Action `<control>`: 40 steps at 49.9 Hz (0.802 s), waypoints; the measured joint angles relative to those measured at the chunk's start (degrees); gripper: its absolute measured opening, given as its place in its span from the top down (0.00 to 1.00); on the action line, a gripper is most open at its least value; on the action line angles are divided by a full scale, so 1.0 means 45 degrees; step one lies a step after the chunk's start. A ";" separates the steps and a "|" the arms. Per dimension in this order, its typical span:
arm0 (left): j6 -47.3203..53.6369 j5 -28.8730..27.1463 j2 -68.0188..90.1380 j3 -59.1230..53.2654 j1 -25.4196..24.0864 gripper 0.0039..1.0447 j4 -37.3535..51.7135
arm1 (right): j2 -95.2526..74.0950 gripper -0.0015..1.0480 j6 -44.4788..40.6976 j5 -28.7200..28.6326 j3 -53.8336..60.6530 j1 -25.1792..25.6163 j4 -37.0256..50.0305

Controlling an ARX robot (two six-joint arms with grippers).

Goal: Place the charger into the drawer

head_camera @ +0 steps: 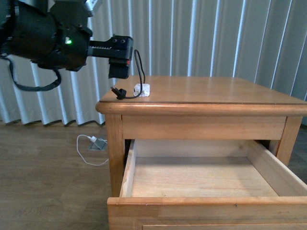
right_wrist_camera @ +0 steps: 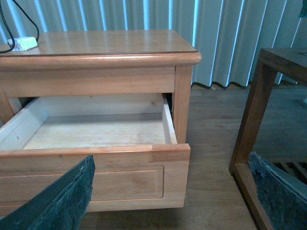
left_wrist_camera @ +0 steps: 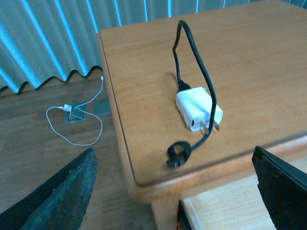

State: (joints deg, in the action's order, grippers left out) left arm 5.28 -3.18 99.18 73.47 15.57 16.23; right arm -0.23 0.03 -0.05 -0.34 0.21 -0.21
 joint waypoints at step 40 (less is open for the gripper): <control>0.0826 -0.1438 0.6819 0.8126 0.1010 0.06 -0.2642 | 0.0000 0.08 0.0000 0.0000 0.0000 0.0000 0.0000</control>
State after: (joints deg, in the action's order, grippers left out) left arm 8.99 -9.65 129.86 110.04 20.12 4.34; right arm -0.23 0.03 -0.05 -0.34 0.21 -0.21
